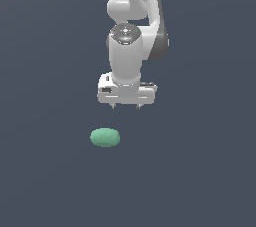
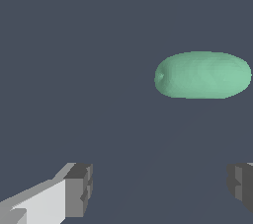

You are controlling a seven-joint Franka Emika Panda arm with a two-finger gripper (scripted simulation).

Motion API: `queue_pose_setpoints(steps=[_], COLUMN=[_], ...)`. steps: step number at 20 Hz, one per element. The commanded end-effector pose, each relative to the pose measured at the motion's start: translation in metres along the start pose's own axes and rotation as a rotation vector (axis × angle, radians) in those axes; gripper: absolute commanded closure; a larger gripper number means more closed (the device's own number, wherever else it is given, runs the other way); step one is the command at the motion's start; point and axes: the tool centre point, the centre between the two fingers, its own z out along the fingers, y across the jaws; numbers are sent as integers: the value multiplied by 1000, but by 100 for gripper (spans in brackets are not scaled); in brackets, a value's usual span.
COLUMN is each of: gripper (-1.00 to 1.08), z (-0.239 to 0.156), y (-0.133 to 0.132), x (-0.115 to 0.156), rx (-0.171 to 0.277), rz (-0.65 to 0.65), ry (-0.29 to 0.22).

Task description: Pick up the object and move it to a goal position.

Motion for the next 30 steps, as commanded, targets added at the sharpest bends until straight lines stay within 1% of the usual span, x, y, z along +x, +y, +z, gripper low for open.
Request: queue_pose_setpoints(steps=[1, 4, 9, 12, 16, 21, 30], gripper=[-92, -92, -92, -92, -92, -92, -92], z=[0, -3, -17, -21, -19, -18, -12], y=[0, -4, -21, -26, -24, -22, -14], x=[0, 2, 9, 10, 10, 12, 19], rx=[0, 3, 17, 21, 19, 17, 10], rz=[0, -9, -45, -49, -51, -85, -224], ry=[0, 6, 35, 43, 40, 39, 34])
